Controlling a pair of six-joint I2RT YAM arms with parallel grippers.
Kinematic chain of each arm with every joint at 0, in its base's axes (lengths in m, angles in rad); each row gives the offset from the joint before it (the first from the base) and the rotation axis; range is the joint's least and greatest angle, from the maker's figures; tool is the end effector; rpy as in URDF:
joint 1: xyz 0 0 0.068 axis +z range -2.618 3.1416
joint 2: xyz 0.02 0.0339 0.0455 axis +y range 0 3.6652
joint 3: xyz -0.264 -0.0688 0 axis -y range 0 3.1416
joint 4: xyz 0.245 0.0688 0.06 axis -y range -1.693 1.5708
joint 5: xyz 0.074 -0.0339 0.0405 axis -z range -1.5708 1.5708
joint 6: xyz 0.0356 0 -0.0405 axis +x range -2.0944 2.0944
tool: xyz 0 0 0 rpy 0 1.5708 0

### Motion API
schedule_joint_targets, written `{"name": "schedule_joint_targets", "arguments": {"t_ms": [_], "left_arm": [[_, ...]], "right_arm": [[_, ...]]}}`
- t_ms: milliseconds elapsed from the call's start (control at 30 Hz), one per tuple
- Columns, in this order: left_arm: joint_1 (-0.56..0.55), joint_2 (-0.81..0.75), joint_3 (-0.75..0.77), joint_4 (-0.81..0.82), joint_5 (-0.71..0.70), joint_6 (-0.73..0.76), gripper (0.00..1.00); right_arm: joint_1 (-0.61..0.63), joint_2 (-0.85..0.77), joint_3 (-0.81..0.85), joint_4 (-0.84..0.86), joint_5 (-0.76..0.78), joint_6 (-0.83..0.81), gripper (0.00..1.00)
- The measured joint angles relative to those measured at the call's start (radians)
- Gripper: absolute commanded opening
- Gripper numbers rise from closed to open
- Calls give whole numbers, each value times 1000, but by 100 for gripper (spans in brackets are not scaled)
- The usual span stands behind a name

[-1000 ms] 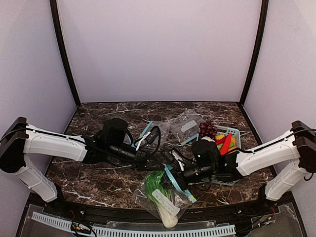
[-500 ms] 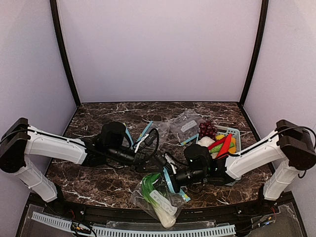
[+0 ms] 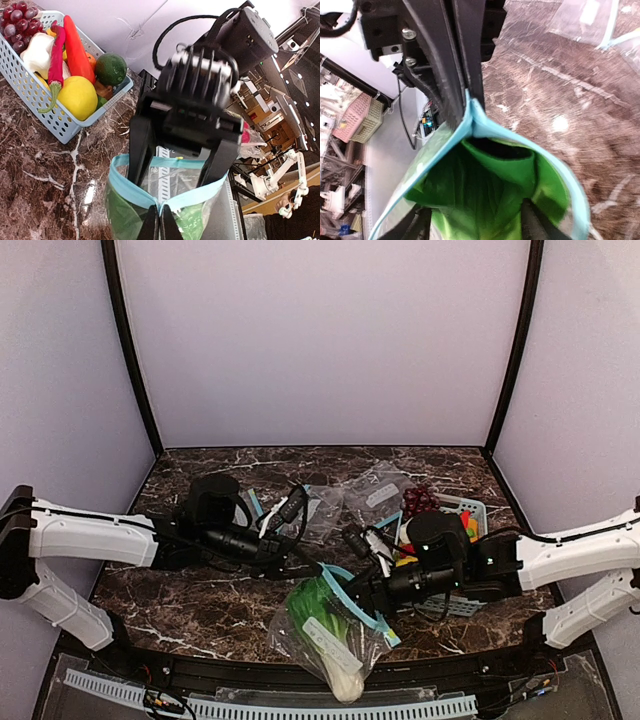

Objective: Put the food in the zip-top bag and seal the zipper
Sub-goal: Adjust the fake vegetable in the zipper food storage bag, then pick up the fake vegetable from the bin.

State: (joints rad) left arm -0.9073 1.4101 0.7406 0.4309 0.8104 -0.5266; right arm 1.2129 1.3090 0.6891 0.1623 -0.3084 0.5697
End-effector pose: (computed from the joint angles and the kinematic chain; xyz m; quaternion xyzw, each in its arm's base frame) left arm 0.1662 -0.2545 0.2458 0.3759 0.6634 -0.6068 0.2244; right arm 0.0889 0.2686 0.2273 -0.3422 0.7703 0.4880 0.2266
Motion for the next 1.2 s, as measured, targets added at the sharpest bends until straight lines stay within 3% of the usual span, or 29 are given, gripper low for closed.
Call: {"name": "schedule_joint_targets", "arguments": {"t_ms": [167,333,733,933,1200], "left_arm": [[24,-18,82,-170,33,114,1],[57,-17,181,-353,57,235,1],[114,-18,369,-718,34,573,1],[126,-69,356,-770,-63,692,1],[136,-182,333,-791,-99,761,1]], "right_arm": [[-11,-175,41,-229,129,-18,82],[-31,-275,95,-423,245,-32,89],[-190,-266,315,-797,523,-26,90],[-328,-180,379,-936,621,-3,89],[-539,-79,387,-963,595,-81,85]]}}
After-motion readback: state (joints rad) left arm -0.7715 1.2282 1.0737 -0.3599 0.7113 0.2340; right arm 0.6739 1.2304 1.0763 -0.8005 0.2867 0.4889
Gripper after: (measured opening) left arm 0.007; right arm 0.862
